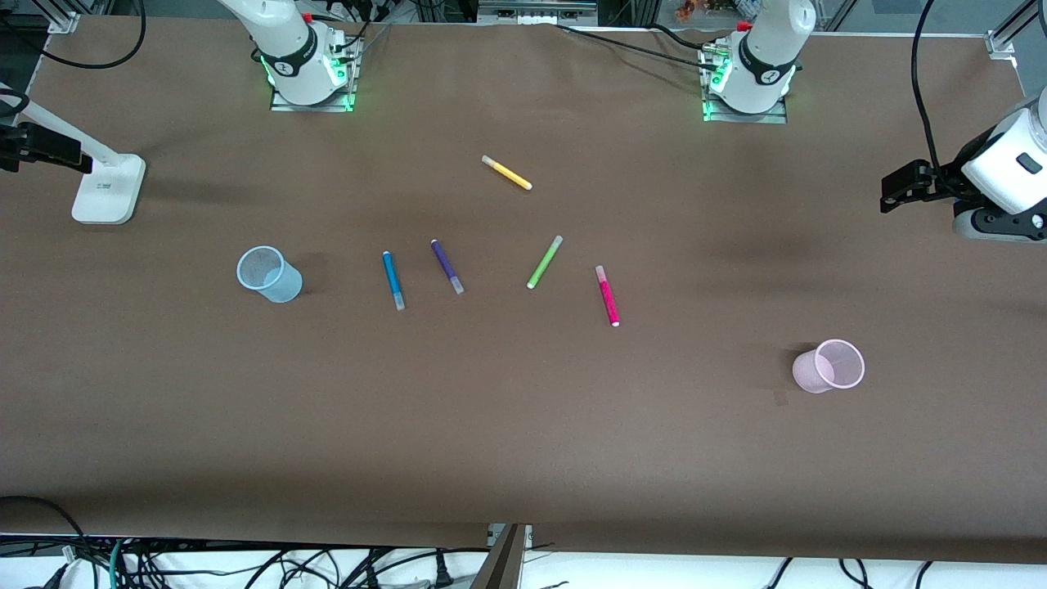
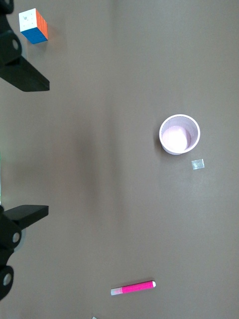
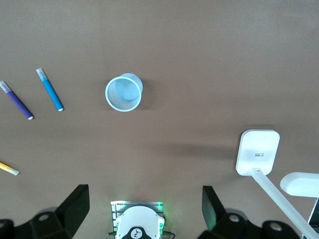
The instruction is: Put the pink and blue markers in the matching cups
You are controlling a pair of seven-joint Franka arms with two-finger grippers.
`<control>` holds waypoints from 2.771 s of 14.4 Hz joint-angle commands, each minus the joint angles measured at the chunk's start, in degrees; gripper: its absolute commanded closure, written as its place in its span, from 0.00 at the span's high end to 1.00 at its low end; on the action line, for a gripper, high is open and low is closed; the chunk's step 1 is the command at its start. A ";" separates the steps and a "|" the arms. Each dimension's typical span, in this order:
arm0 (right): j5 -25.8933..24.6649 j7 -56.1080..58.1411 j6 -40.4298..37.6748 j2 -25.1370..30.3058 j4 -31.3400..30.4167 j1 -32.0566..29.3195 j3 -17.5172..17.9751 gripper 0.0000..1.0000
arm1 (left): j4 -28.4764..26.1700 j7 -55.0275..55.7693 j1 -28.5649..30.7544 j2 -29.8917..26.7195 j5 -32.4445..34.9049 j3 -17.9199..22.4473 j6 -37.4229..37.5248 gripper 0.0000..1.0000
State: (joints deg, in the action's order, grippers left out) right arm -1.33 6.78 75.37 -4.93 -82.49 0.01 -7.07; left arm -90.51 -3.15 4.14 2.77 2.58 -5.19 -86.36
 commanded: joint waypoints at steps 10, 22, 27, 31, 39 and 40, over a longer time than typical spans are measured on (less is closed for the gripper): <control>-0.51 -0.10 -0.49 -0.43 1.28 -0.10 0.04 1.00 | 1.12 -1.07 0.25 0.31 0.50 -0.26 1.19 1.00; 1.95 -0.36 0.91 -7.45 0.84 7.62 0.57 1.00 | 1.21 -1.24 0.25 0.39 0.50 -0.26 1.28 1.00; 2.47 -0.54 3.81 -10.35 0.40 12.90 0.57 1.00 | 1.21 -1.24 0.25 0.39 0.41 -0.26 1.28 1.00; 3.26 -0.54 10.57 -14.04 -1.27 16.42 0.57 1.00 | 1.21 -1.24 0.25 0.39 0.41 -0.26 1.28 1.00; 3.27 -3.88 15.15 -18.27 -1.88 21.25 0.57 1.00 | 1.21 -1.24 0.25 0.39 0.50 -0.26 1.19 1.00; 3.27 -3.88 15.85 -18.79 -2.14 21.87 0.57 1.00 | 1.21 -1.33 0.25 0.39 0.50 -0.26 1.28 1.00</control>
State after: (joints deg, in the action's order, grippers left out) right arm 1.18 3.97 89.86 -23.25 -83.85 20.60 -6.09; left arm -90.51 -3.16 4.14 2.77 2.58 -5.22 -86.23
